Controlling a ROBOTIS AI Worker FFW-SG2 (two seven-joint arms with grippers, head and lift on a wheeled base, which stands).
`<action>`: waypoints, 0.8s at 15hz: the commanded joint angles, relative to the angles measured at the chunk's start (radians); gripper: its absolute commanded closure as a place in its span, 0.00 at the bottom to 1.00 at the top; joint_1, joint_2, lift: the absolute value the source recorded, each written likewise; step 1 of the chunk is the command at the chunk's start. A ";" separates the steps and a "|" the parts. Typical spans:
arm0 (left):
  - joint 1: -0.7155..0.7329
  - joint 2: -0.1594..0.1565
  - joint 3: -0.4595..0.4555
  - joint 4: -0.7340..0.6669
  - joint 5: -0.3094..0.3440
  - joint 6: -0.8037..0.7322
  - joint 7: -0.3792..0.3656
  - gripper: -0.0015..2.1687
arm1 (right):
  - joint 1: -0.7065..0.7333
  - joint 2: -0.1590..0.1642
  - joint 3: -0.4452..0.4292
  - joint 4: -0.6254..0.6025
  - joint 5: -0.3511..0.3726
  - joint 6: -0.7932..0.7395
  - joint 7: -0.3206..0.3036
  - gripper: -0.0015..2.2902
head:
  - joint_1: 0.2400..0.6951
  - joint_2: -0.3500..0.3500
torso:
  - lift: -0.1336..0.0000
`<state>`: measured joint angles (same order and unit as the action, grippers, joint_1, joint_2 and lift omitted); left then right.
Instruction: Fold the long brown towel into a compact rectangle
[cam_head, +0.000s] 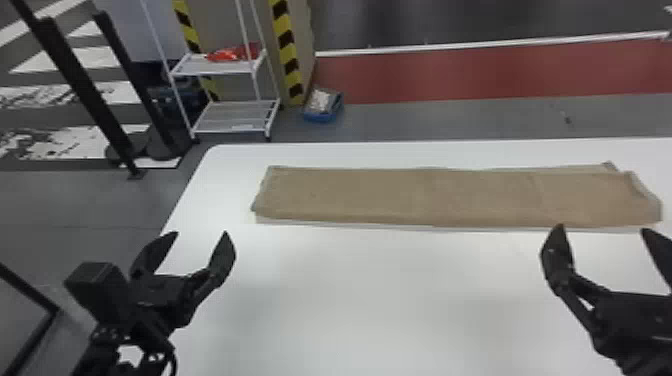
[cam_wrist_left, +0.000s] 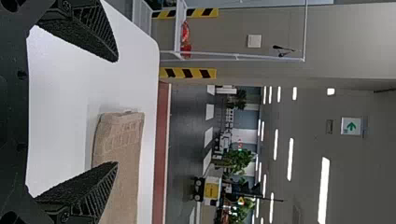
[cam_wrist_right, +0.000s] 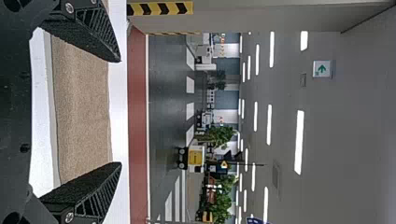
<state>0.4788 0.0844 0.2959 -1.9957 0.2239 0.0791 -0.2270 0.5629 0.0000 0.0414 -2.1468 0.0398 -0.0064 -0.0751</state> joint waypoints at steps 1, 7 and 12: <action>0.000 0.000 0.000 0.000 0.000 0.000 0.000 0.04 | 0.000 0.001 0.000 0.002 0.000 0.000 0.000 0.04 | 1.00 0.74 | 0.08; 0.000 0.000 -0.001 0.002 0.000 0.000 -0.002 0.04 | 0.000 0.001 0.000 0.004 0.000 -0.004 0.000 0.04 | 1.00 0.74 | 0.08; 0.000 0.000 -0.001 0.002 -0.008 0.000 -0.018 0.04 | 0.000 0.001 0.005 0.007 0.000 -0.007 0.000 0.04 | 1.00 0.73 | 0.08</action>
<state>0.4797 0.0843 0.2945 -1.9945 0.2162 0.0791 -0.2460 0.5645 0.0000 0.0442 -2.1414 0.0399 -0.0130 -0.0751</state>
